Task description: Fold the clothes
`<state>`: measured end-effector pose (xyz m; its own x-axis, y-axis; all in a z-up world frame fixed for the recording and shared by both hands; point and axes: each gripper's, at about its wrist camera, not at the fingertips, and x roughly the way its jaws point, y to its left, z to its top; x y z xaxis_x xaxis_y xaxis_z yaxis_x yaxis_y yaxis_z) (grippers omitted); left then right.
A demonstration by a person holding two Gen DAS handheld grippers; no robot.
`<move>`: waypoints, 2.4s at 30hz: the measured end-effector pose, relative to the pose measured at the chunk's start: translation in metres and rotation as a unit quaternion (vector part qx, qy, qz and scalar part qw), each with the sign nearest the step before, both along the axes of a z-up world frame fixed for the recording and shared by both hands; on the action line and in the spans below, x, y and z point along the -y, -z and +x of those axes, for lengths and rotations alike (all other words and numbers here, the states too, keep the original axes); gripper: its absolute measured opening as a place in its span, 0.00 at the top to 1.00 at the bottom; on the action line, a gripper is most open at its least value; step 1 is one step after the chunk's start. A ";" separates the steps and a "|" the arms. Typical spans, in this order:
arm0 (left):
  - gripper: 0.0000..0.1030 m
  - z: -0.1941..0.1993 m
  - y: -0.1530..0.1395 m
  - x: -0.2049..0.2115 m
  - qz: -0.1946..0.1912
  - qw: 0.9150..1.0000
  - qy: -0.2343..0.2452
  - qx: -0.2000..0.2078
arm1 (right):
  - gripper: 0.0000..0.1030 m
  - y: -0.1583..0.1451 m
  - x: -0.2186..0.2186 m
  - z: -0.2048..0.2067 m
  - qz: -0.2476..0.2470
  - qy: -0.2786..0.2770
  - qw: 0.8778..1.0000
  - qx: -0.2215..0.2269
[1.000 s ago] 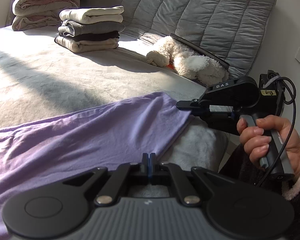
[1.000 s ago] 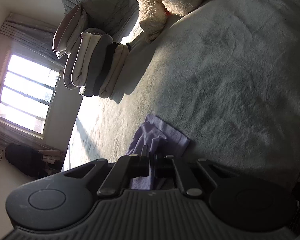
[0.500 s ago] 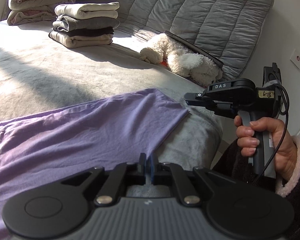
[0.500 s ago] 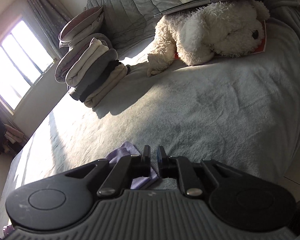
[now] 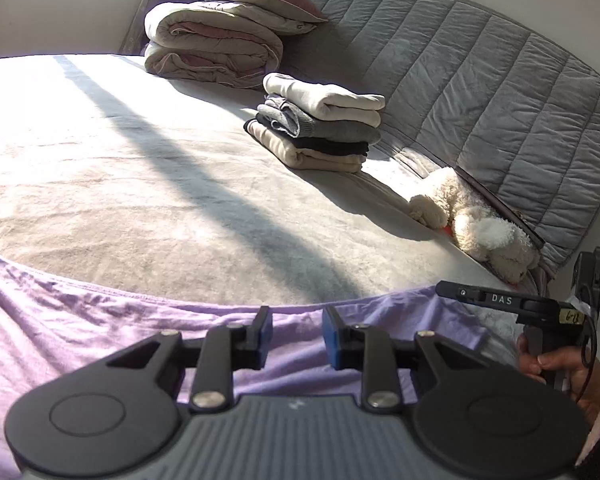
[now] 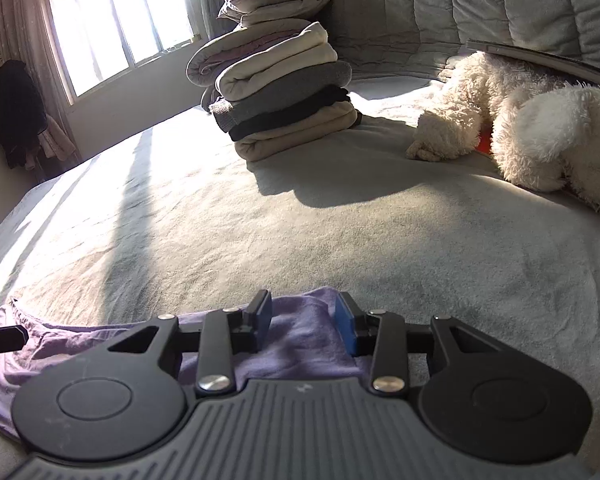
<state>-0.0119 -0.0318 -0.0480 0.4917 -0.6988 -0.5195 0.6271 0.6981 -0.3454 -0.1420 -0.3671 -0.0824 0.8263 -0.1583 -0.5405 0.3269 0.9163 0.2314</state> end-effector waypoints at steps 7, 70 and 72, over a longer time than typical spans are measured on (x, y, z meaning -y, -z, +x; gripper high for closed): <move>0.62 0.062 0.005 -0.072 0.075 0.979 -0.180 0.060 | 0.77 0.010 -0.018 0.007 -0.095 -0.022 0.995 -0.012; 0.61 0.134 0.030 -0.131 0.051 0.987 -0.155 -0.008 | 0.57 -0.018 -0.152 0.111 -0.050 -0.297 0.951 -0.065; 0.61 0.135 0.030 -0.132 0.046 0.987 -0.155 -0.011 | 0.57 -0.015 -0.153 0.112 -0.044 -0.308 0.947 -0.073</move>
<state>0.1233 0.1006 -0.0785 0.6623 -0.4664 -0.5864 0.3715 0.8840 -0.2836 -0.0302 -0.2140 -0.0669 0.6942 0.2800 -0.6630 -0.2544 0.9572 0.1379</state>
